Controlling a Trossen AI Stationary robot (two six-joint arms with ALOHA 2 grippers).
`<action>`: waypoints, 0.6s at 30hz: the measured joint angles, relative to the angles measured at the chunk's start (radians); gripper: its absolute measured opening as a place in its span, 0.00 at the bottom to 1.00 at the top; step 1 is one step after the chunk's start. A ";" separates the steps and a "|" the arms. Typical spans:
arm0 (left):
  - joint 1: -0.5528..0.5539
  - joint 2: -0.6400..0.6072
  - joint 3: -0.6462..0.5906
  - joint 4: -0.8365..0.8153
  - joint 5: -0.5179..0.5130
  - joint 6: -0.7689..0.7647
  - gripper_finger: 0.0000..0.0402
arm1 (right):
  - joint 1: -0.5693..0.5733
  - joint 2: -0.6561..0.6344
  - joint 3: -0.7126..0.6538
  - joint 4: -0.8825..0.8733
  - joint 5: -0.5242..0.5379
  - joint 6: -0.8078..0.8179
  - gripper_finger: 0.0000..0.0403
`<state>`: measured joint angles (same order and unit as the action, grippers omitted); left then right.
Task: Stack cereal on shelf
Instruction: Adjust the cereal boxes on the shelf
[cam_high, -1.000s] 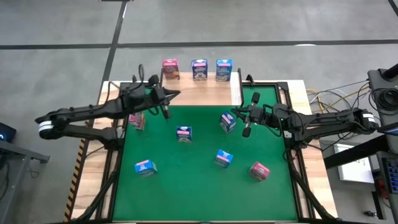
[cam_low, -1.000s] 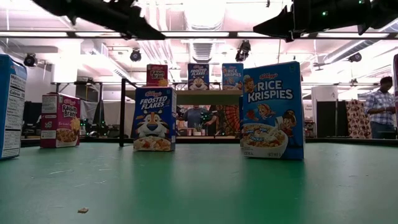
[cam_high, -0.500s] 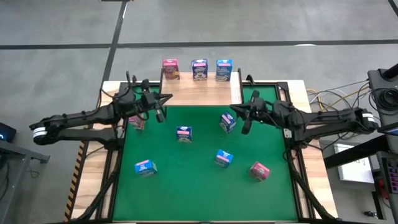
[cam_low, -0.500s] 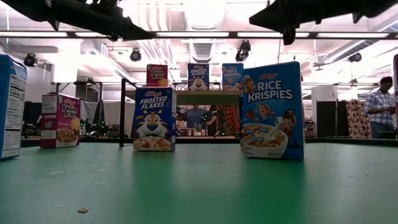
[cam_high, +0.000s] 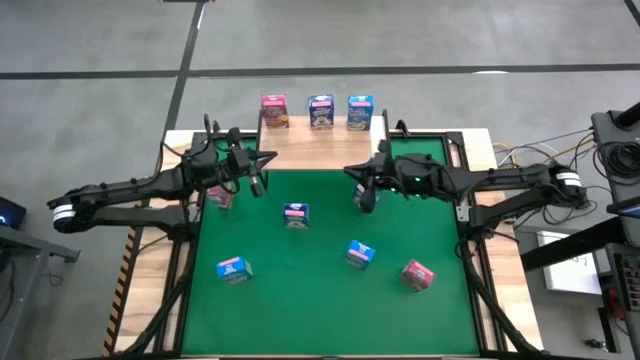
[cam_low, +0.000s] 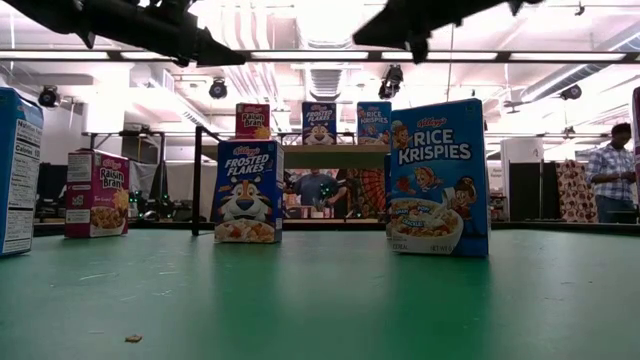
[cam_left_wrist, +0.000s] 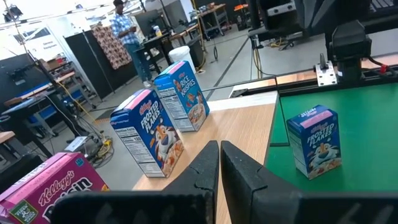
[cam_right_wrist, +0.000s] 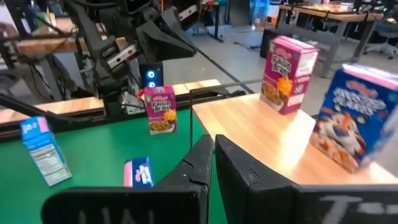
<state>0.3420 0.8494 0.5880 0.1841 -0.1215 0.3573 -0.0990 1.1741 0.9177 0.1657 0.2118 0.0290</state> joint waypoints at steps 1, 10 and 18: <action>0.000 0.000 0.000 0.000 0.000 0.000 0.00 | -0.002 0.024 0.031 -0.014 0.000 -0.011 0.03; 0.000 0.000 0.000 -0.009 -0.001 0.007 0.00 | -0.058 0.248 0.313 -0.195 0.001 -0.056 0.03; 0.000 0.000 0.000 -0.014 -0.003 0.026 0.00 | -0.112 0.420 0.458 -0.220 0.128 -0.101 0.03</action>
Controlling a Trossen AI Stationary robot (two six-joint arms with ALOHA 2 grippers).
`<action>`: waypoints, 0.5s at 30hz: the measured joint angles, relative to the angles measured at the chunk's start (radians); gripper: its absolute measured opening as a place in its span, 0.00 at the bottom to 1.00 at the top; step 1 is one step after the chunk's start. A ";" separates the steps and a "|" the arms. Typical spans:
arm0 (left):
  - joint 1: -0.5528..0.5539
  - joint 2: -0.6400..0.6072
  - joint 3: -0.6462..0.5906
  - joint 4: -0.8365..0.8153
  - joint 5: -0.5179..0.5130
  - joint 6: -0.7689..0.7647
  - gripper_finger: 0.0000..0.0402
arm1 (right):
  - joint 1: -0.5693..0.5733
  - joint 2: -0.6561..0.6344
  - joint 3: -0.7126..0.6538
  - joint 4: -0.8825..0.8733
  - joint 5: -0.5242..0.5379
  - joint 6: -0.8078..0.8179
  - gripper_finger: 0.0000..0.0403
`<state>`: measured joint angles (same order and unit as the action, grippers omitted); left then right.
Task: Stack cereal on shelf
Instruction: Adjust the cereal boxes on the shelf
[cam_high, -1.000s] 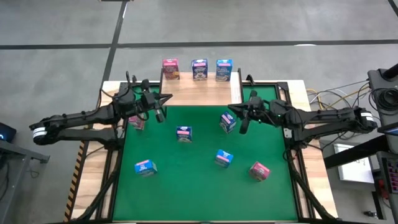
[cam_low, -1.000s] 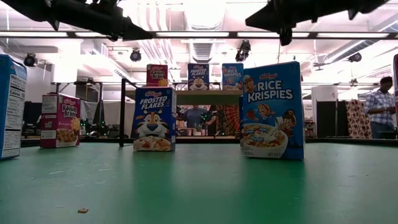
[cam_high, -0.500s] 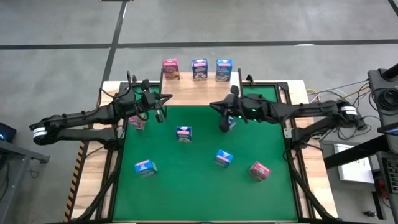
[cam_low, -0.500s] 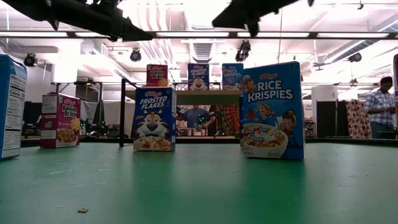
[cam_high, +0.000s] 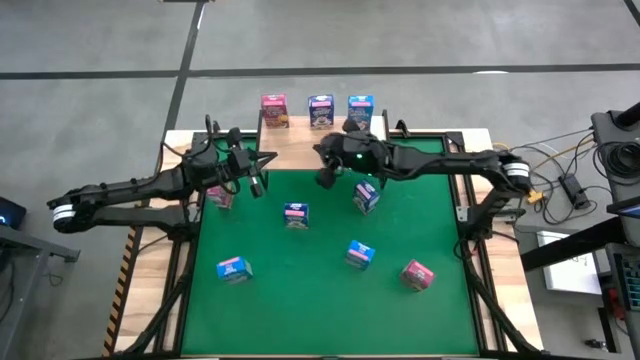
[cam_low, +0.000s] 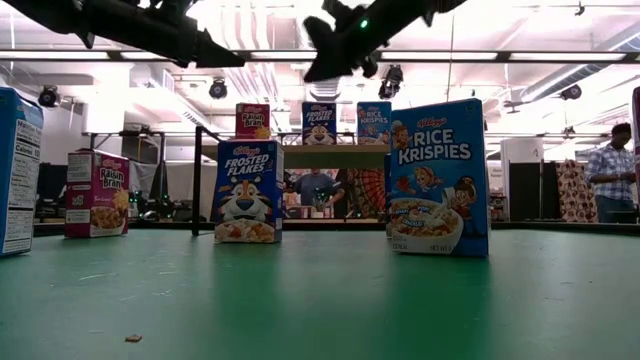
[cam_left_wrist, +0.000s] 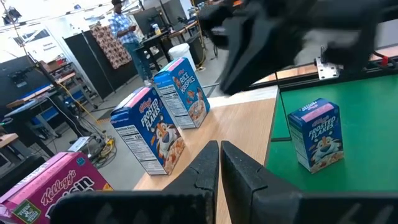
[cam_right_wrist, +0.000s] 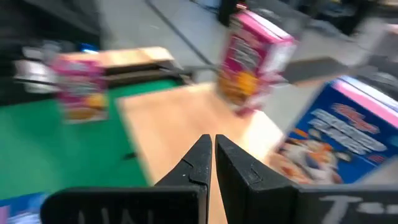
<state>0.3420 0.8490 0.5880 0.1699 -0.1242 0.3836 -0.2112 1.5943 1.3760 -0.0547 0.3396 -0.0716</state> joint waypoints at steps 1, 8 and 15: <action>0.000 0.000 0.000 -0.001 0.000 0.000 0.00 | -0.004 0.021 0.012 0.000 0.044 -0.007 0.03; 0.000 0.000 0.000 -0.001 0.000 0.011 0.00 | -0.013 0.133 0.080 0.007 0.228 -0.087 0.03; 0.000 0.000 0.000 0.000 0.000 0.012 0.00 | -0.012 0.205 0.137 0.007 0.229 -0.117 0.03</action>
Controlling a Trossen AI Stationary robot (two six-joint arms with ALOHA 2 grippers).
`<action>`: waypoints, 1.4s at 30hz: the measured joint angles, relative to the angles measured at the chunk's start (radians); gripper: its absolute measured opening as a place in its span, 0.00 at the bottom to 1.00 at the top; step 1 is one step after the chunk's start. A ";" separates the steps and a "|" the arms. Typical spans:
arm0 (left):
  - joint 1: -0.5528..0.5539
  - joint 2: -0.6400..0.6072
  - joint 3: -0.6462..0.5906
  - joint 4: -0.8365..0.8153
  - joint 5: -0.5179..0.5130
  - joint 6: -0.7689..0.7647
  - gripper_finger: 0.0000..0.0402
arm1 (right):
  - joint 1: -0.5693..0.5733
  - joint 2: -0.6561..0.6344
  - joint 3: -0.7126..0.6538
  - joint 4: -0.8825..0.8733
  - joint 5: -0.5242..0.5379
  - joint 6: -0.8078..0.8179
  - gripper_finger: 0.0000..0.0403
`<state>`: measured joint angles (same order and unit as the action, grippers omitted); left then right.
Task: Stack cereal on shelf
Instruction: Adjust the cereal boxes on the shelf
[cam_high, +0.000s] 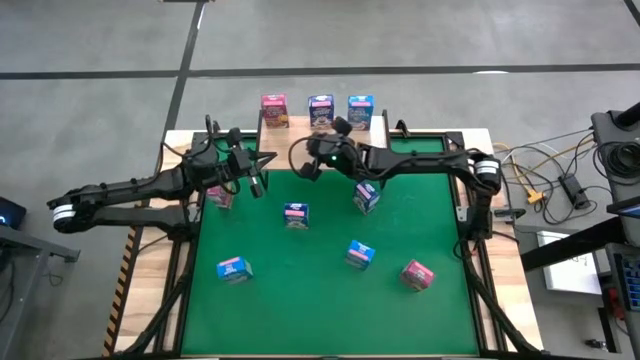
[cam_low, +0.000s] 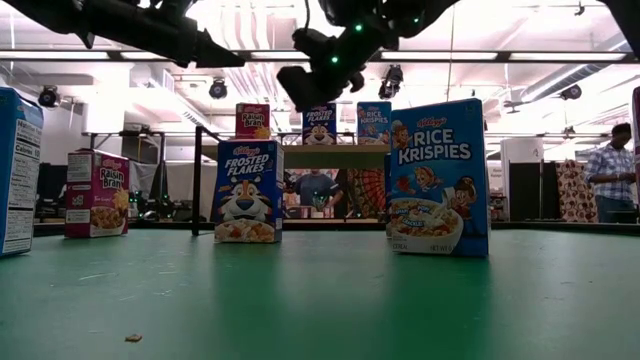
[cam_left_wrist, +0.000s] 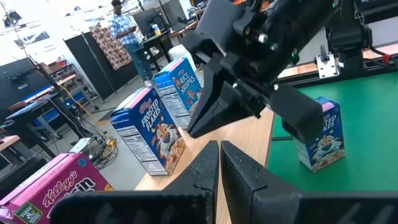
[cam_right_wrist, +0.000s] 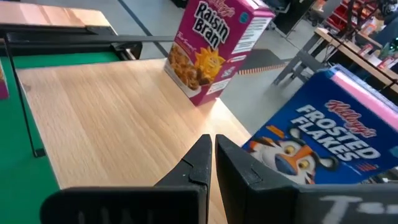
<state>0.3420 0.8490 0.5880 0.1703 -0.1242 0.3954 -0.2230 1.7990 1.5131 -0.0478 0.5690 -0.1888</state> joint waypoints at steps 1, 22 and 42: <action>0.000 0.000 0.000 0.000 0.000 0.000 0.00 | -0.001 0.007 0.007 0.001 0.000 -0.009 0.03; 0.000 0.000 0.000 0.002 0.000 0.012 0.00 | -0.101 0.023 0.017 0.042 -0.078 -0.038 0.03; 0.000 0.000 0.000 0.002 0.000 0.015 0.00 | -0.154 0.064 0.017 0.131 -0.100 -0.070 0.03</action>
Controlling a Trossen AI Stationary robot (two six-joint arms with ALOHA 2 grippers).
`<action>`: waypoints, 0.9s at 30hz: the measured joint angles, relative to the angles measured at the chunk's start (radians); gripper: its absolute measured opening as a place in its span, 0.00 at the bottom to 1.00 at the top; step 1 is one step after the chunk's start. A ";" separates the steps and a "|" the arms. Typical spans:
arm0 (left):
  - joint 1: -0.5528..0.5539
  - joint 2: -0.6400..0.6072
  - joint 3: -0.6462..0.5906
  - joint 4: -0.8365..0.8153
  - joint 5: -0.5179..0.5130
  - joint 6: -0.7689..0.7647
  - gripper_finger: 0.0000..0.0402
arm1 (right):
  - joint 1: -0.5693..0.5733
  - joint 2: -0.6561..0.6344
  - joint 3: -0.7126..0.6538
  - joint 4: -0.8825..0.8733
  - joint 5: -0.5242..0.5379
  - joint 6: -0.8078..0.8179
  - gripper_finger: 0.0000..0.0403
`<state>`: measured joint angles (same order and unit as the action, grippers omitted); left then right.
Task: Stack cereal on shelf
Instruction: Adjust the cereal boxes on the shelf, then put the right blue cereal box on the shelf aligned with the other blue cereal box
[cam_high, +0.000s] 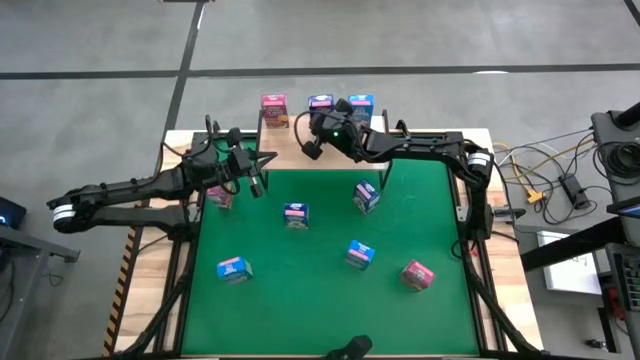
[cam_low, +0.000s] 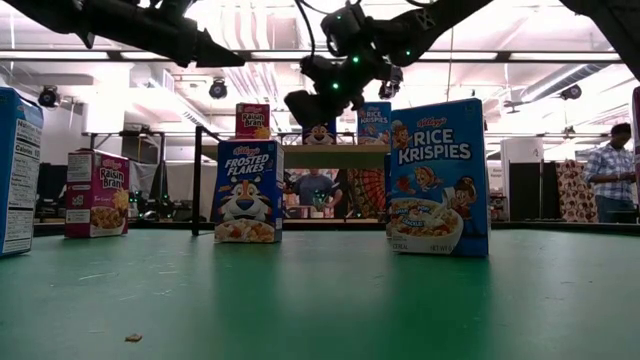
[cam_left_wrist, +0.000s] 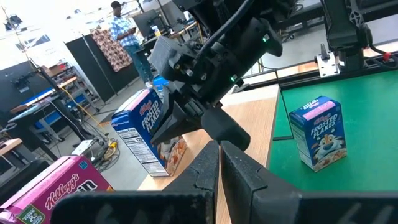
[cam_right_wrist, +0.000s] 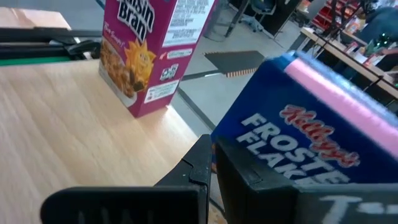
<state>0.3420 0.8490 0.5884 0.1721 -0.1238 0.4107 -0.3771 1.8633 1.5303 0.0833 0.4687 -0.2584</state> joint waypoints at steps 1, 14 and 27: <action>0.000 0.000 0.000 0.001 0.000 0.000 0.00 | -0.001 0.000 0.000 0.008 -0.001 -0.004 0.03; 0.000 0.000 0.000 0.005 0.000 0.000 0.00 | 0.009 0.000 0.000 0.008 0.000 -0.004 0.03; 0.000 0.000 0.000 0.005 0.000 0.000 0.00 | 0.151 -0.062 0.094 -0.243 0.001 0.073 0.03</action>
<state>0.3416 0.8490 0.5884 0.1769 -0.1234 0.4103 -0.2260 1.8009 1.6239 -0.1595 0.4700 -0.1851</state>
